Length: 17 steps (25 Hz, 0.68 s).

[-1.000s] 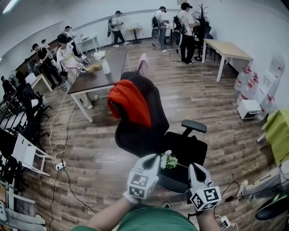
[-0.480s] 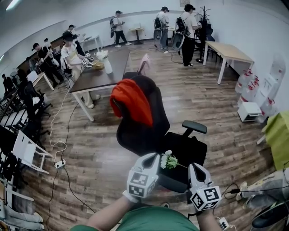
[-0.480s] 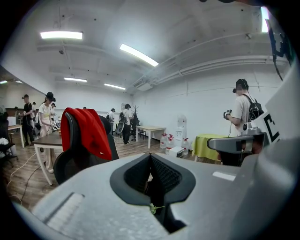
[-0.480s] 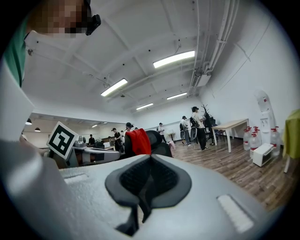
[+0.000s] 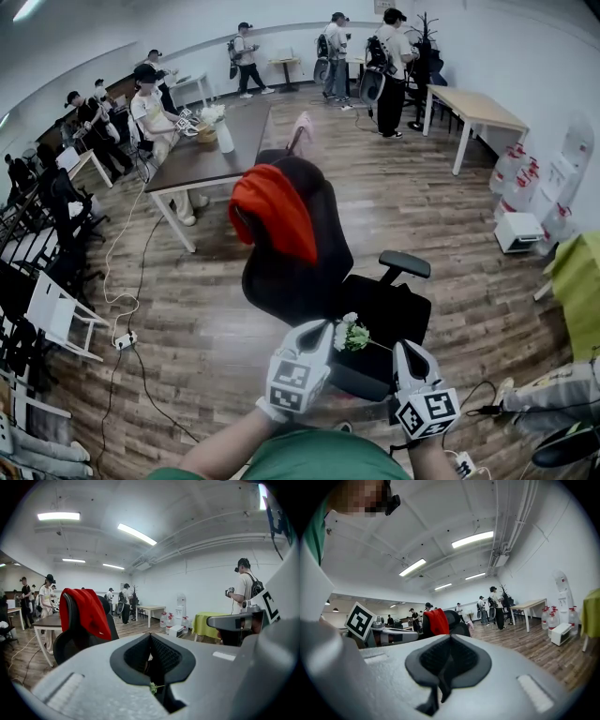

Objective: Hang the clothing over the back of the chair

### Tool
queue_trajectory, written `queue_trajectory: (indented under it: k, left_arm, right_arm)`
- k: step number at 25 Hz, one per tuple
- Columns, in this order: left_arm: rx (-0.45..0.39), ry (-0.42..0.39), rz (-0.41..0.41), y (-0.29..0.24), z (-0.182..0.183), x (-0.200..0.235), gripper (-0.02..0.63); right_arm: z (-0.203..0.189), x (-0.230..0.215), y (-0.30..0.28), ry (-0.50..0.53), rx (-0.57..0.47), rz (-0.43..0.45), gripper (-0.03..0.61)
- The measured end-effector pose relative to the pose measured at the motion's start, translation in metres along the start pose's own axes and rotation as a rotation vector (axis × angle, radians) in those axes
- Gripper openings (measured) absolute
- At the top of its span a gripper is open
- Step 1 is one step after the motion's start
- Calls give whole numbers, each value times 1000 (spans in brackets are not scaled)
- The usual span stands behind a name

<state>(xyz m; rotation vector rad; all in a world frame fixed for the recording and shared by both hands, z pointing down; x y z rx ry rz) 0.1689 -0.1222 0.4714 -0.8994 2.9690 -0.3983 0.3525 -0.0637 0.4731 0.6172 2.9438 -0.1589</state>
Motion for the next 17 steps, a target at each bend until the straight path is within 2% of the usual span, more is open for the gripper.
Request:
queue_trajectory:
  k: [8, 17]
  left_arm:
    - [34, 17, 10, -1, -8, 8, 11]
    - [78, 23, 20, 5, -26, 36, 11]
  right_arm:
    - [-8, -4, -2, -25, 22, -13, -6]
    - [-25, 10, -26, -57, 51, -12, -6]
Point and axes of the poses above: the fingertips, and each gripper's own axes: y backward along the fingers, x to its left, z out of its top, the point moved 4 cm from there along y, backward along the fingers, and after that the axes turned 4 degrees about y, right-handed, at the moved point
